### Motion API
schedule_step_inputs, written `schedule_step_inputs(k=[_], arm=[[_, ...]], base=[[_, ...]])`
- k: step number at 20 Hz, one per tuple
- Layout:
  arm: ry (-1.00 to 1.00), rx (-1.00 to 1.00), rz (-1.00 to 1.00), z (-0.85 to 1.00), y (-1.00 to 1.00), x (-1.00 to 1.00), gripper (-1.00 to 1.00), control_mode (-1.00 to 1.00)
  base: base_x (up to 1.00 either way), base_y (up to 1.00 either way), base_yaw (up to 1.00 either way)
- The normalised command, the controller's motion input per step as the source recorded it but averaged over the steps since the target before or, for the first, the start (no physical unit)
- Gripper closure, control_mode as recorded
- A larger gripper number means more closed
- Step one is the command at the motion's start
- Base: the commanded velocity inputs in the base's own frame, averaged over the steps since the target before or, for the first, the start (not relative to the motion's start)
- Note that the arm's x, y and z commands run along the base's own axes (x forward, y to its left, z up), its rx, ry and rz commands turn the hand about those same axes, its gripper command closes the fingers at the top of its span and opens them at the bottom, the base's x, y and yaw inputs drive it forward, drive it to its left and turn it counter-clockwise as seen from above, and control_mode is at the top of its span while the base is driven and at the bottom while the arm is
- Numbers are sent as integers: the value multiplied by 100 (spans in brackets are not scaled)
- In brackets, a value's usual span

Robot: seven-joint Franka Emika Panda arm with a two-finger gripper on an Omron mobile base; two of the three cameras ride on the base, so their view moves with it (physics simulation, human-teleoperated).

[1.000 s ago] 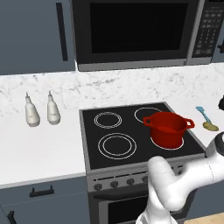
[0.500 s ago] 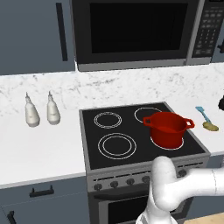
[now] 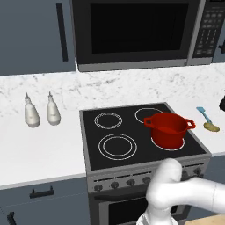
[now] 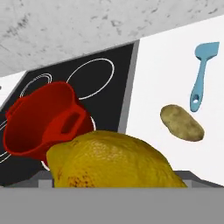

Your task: Put the potato and lemon in the pot. Retrieve the spatula and lightly stir the vegetables in the pot.

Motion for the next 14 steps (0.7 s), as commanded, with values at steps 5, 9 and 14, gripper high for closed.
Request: schedule_step_inputs(k=[5, 9, 14], arm=[[1, -11, 7, 6, 100, -7, 100, -100], [0, -15, 6, 1, 100, 0, 100, -100], [3, -15, 3, 24, 100, 8, 100, -100]], base=[[0, 0, 0], [0, 0, 0], [0, 0, 0]])
